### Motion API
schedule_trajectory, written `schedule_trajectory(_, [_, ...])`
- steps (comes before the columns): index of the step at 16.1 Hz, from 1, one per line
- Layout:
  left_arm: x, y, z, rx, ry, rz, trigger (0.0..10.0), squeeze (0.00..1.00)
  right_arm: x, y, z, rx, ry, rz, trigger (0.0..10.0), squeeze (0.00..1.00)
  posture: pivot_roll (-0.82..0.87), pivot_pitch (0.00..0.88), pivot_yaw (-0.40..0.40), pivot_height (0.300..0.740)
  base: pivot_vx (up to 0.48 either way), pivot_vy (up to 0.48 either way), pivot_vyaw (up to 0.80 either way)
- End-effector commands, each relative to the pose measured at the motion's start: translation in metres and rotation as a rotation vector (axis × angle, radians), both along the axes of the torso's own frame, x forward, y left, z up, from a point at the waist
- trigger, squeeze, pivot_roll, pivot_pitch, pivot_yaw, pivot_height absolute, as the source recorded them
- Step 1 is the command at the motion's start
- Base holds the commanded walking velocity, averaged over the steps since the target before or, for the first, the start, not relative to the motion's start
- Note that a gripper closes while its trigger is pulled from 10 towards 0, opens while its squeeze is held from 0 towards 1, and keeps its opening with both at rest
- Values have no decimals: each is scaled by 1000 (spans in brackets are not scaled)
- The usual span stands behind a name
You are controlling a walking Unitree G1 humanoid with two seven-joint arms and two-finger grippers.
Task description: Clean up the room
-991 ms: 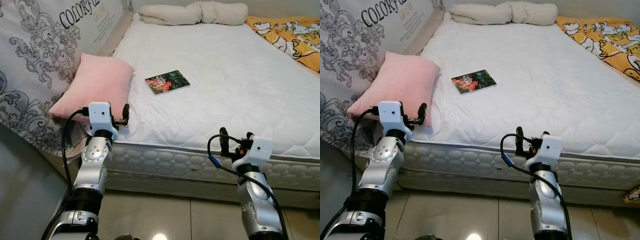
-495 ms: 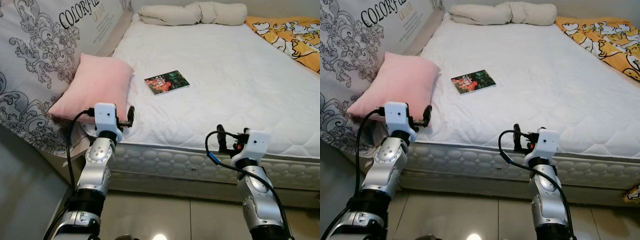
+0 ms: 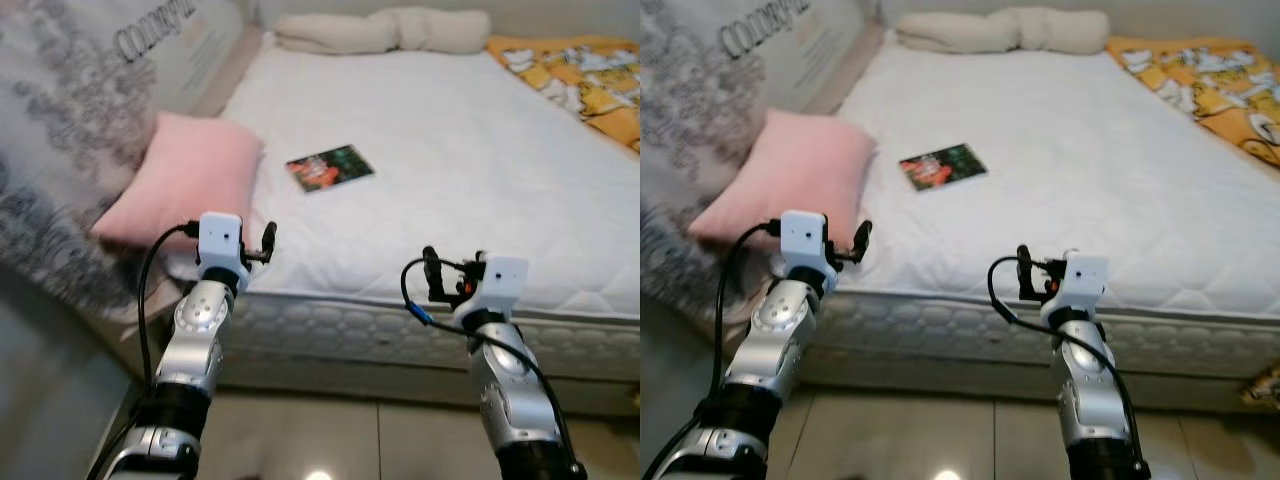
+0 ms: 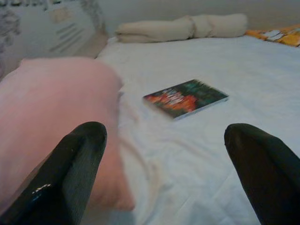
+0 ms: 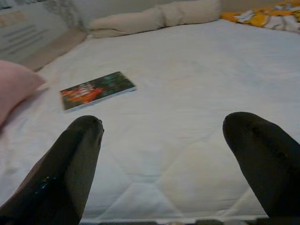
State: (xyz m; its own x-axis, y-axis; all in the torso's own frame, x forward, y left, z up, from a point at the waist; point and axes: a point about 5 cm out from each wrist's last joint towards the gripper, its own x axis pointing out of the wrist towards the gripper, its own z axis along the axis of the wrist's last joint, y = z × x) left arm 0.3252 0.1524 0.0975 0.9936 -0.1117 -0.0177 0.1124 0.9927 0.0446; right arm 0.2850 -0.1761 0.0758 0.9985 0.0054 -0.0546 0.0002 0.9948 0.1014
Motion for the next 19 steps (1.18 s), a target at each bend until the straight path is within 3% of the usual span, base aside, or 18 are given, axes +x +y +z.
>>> schedule_trajectory(1, [0,-5,5,7,-25,-17,10000,0,5,-2,1,-18,14,1,10000,0,-58,0,24,740,480,0,581])
schedule_trajectory(8, [-1,-7,5,-3,-27,-10,10000,0,5,0,-2,-41,39,19,10000,0,-57,0,18,740,480,0,174])
schedule_trajectory(15, [-4,-23,15,22,-82,-94,10000,0,5,4,-4,-41,43,31,10000,0,-57,0,23,740,475,0,0])
schedule_trajectory(19, [4,-30,32,61,-139,-150,10000,0,3,5,-6,-36,47,29,10000,0,-63,0,32,740,458,0,0])
